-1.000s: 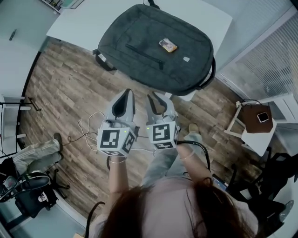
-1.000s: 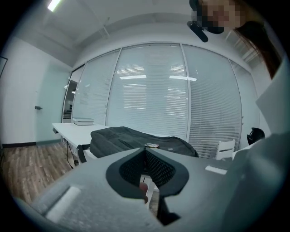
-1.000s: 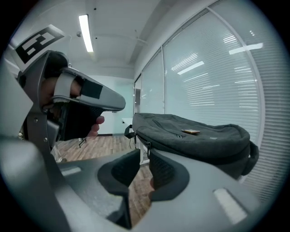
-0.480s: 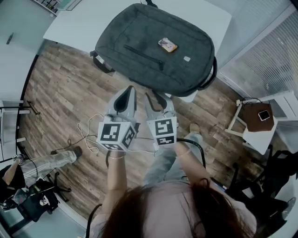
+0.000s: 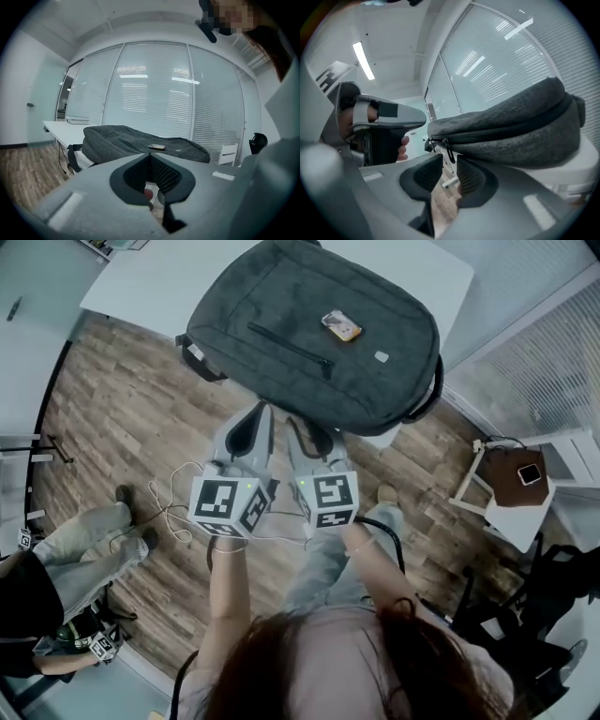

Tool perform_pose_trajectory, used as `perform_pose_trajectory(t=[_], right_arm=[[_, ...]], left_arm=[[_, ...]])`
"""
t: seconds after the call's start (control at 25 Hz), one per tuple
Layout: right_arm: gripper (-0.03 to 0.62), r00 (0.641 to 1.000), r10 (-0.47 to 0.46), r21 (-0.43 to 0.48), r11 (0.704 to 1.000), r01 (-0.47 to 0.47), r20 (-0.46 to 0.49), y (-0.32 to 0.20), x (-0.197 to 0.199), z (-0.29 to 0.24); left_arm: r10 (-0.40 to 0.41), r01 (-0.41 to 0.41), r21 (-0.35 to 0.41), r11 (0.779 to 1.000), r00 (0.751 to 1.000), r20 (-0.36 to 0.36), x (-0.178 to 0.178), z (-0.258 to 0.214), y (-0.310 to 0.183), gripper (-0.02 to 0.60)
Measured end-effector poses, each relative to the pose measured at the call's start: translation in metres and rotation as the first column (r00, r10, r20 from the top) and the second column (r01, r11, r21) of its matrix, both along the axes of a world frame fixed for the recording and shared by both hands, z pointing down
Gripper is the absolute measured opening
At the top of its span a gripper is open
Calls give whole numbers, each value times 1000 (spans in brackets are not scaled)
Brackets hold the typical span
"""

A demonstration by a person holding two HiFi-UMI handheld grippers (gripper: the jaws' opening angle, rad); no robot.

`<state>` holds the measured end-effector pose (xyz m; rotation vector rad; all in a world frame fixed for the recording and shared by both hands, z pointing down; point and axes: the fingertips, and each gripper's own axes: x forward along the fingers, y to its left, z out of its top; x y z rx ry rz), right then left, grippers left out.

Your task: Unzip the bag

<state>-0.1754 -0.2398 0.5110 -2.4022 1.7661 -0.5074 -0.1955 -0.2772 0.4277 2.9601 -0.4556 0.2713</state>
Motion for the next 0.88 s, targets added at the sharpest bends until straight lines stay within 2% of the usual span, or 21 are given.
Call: perform_pose_trajectory(t=[0.2,0.48,0.56,0.88], right_arm=[[98,997,9,75,997,-15,80,4,-2,-8],[74,997,35,106,994,-42,65,10,-6,-19],[30,996,53,105,993,-60,70,10,-3,-19],[11,999,19,39,999,-18,-49,10,-4,-19]], left_arm=[[25,-25,7,1000,1000,11,12,0,-3,9],[51,-51,-20,999,998,24,26,2,-6,9],[64,-63,-25,998,997,39,30,5,-5,9],[88,-80,-73,994,991,105,42,25,-7,9]])
